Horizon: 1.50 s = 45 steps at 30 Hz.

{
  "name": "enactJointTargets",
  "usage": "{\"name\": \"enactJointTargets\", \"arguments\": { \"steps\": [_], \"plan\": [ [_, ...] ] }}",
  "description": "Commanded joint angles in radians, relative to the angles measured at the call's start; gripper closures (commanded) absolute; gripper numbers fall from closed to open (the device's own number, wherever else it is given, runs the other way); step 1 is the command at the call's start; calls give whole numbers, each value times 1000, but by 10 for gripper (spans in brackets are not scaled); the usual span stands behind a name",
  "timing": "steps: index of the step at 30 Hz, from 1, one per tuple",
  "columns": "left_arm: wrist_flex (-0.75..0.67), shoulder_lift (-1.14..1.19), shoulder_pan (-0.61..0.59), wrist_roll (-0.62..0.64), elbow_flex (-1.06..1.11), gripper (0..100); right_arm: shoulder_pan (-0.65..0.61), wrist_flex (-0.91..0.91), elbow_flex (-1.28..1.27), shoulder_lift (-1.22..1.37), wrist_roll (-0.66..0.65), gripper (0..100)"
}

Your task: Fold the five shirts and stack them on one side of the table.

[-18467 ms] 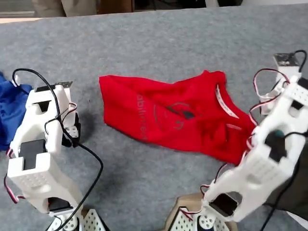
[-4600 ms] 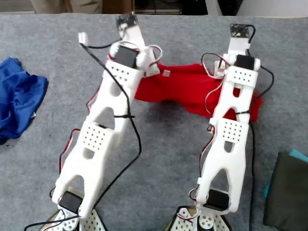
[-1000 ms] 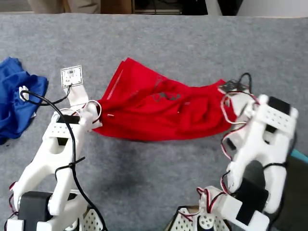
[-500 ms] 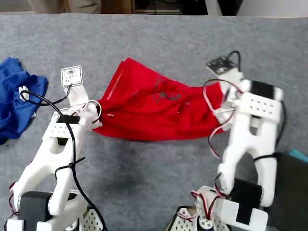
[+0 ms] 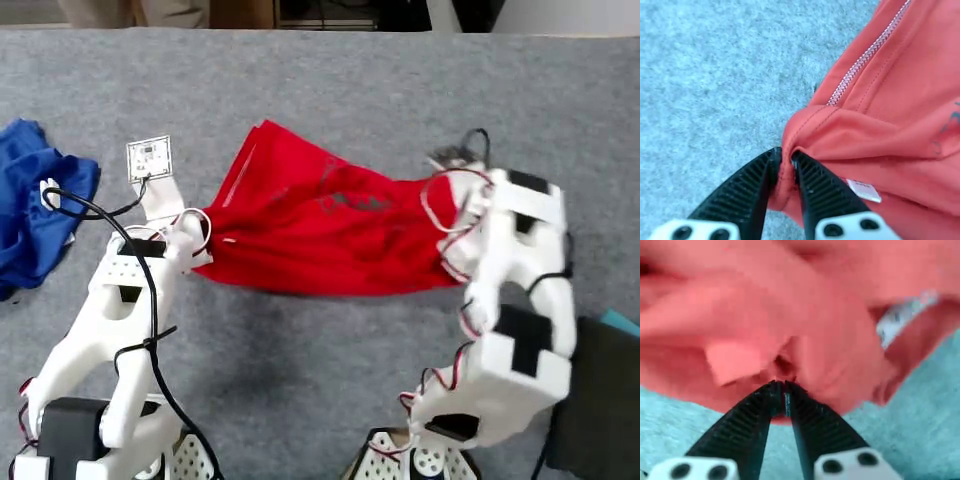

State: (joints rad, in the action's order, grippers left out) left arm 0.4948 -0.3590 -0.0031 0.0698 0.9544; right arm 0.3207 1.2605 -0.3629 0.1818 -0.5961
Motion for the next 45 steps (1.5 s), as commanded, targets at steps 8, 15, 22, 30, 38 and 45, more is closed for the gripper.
{"name": "enactJointTargets", "arguments": {
  "steps": [8,15,22,30,38,45],
  "plan": [
    [-17,-7,-12,3,-2,981,259,87,33,-97,-160,968],
    [-18,-7,-12,3,-2,981,200,106,35,-208,-160,968],
    [-18,-7,-12,3,-2,981,-51,221,27,-341,-11,965],
    [-18,-7,-12,3,-2,980,-193,207,-171,-369,98,964],
    [-18,-7,-12,3,-2,980,50,121,-153,-397,9,964],
    [-18,-7,-12,3,-2,980,228,-74,-84,-381,-84,964]
  ]
}}
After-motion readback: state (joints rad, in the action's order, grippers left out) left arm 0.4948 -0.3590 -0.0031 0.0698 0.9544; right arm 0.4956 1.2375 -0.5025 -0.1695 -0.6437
